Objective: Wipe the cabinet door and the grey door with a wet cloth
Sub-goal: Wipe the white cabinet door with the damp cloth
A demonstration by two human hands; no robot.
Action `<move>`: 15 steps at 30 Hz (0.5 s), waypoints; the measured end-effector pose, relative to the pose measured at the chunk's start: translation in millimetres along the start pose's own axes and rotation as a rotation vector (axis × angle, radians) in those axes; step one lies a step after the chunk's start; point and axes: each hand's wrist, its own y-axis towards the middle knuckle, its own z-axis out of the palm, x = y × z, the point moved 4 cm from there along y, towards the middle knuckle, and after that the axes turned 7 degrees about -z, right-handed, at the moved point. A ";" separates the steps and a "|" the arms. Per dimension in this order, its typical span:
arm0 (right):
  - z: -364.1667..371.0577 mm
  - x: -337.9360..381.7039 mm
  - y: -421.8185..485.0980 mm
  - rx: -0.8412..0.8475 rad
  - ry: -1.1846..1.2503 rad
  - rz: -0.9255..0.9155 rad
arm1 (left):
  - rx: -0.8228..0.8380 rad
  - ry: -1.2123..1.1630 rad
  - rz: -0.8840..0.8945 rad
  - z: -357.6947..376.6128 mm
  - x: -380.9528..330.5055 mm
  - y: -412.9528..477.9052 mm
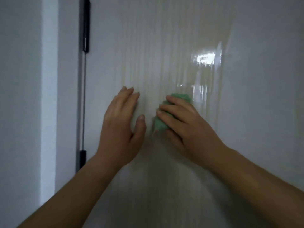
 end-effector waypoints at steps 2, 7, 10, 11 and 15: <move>1.8 -11.3 44.6 -0.018 -0.056 -0.064 | -0.021 0.112 0.049 -10.6 14.0 35.4; -4.6 -57.3 156.8 -0.008 -0.237 -0.072 | -0.041 0.361 0.049 -33.5 52.3 108.3; -12.5 -79.5 218.9 0.022 -0.291 -0.037 | -0.021 0.427 0.061 -36.3 64.5 133.4; -14.3 -85.5 239.0 0.031 -0.297 -0.032 | -0.018 0.439 0.072 -35.4 66.8 138.8; -21.7 -113.4 314.0 0.028 -0.349 -0.024 | -0.046 0.422 0.099 -34.6 64.2 153.1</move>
